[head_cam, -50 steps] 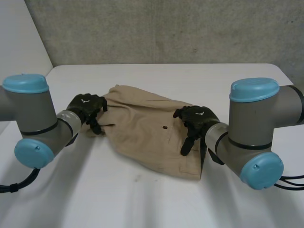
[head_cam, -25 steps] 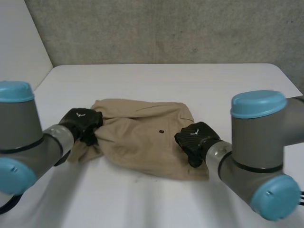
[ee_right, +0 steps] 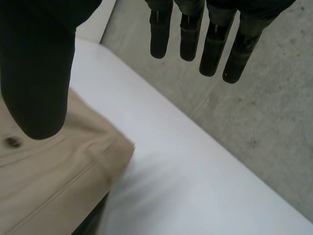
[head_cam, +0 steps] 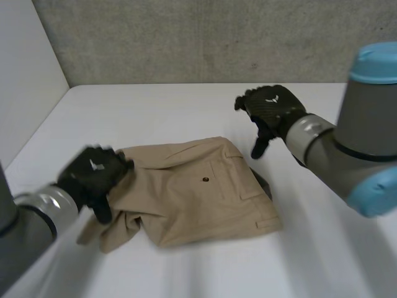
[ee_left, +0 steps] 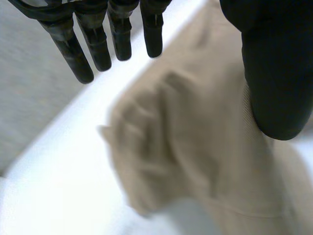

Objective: Fold the shorts.

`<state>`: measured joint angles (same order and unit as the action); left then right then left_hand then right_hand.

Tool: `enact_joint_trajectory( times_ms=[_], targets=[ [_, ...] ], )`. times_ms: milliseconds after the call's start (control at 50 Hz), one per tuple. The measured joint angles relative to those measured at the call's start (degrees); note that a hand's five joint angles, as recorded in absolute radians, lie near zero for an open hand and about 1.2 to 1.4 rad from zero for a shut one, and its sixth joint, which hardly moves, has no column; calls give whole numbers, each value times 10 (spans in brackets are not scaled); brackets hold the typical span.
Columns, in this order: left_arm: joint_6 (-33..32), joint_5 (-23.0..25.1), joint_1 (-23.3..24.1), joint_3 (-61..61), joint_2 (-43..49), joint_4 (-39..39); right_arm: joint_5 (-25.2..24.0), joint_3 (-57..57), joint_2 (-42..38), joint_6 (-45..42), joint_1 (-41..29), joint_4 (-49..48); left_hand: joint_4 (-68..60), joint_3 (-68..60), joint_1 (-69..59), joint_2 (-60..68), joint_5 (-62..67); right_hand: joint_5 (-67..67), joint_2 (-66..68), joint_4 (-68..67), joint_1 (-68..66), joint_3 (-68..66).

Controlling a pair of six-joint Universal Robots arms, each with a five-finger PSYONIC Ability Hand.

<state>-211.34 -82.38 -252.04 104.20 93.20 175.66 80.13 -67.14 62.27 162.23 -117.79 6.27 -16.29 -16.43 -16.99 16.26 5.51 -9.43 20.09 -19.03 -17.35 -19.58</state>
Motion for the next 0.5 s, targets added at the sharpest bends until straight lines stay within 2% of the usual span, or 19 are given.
enact_joint_trajectory(
  times_ms=[180, 220, 320, 500],
  targets=[
    [58, 18, -62, -81, -13, 20, -18, 150, -174, 11, -16, -50, 23, 20, 24, -24, -20, 5, -2, 3, 3, 4],
    [66, 21, -65, -86, -11, 22, -20, 161, -187, 11, -16, -49, 23, 20, 24, -24, -20, 5, -2, 3, 3, 4],
    [136, 55, -89, -142, 52, 39, -35, 251, -277, 11, -22, -34, 24, 20, 24, -26, -23, 5, -2, 3, 3, 4],
    [185, 79, -104, -226, 175, 9, -46, 345, -347, 27, -23, 16, 24, 20, 24, -26, -23, 3, -2, 2, 3, 3]
  ],
)
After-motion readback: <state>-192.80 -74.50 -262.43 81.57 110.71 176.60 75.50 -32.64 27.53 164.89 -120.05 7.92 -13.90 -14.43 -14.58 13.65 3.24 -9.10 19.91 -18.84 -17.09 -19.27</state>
